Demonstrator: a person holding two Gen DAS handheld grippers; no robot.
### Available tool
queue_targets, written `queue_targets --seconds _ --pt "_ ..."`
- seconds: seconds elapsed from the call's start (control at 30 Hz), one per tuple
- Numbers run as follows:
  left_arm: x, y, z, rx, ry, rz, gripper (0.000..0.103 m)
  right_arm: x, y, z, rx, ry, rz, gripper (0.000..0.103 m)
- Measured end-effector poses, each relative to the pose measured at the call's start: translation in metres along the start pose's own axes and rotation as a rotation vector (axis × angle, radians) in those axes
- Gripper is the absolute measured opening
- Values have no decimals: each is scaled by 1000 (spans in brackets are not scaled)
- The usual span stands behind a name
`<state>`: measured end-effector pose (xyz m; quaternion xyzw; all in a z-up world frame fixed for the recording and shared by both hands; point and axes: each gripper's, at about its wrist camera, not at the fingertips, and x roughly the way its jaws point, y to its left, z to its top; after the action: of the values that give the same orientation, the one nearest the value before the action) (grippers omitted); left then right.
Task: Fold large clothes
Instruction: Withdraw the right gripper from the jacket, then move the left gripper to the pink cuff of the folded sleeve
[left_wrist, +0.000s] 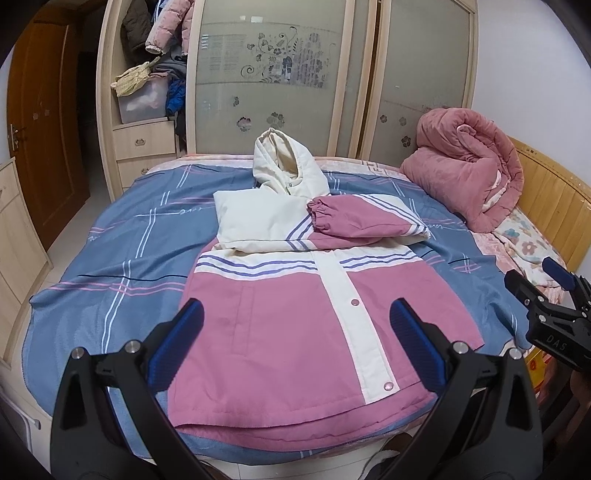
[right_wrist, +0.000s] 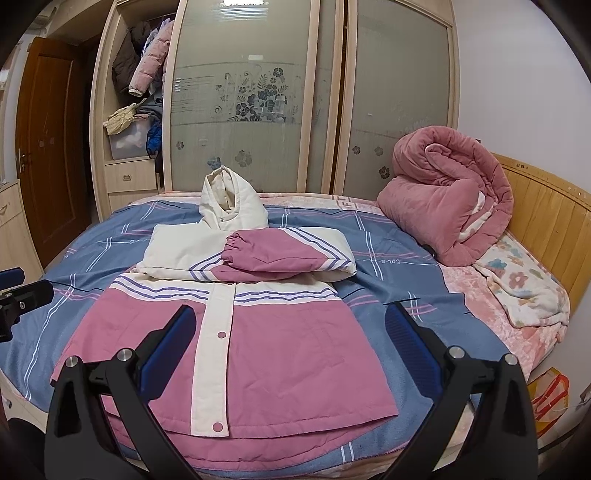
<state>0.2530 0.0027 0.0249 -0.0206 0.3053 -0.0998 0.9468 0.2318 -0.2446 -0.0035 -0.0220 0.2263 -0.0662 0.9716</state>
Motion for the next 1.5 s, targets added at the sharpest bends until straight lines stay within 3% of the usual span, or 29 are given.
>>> queue_targets --seconds 0.2,0.33,0.43,0.47,0.57,0.8,0.97,1.1,1.27,1.43,1.5 --pt "22 12 4 -61 56 -152 101 9 -12 -4 27 -33 25 102" --pt "50 31 4 -212 124 -329 101 20 -24 -4 64 -54 97 102" --pt "77 31 8 -236 205 -464 101 26 -31 -3 64 -92 135 102" --pt "82 30 10 -229 214 -471 101 29 -31 -3 62 -100 133 102" --pt "101 23 21 -195 222 -344 101 42 -35 -7 55 -109 148 102" --pt "164 11 66 -194 308 -402 101 72 -53 -40 126 -126 227 102" --pt "235 11 99 -249 375 -412 101 92 -69 -59 197 -72 290 102" --pt "317 0 116 -272 488 -464 101 96 -81 -61 249 -62 335 102" --pt "398 14 118 -419 533 -418 101 102 -91 -67 282 -40 364 102" --pt "448 15 117 -457 548 -373 100 108 -95 -70 304 -16 375 102" --pt "469 8 115 -460 565 -363 95 109 -96 -70 306 -15 376 102"
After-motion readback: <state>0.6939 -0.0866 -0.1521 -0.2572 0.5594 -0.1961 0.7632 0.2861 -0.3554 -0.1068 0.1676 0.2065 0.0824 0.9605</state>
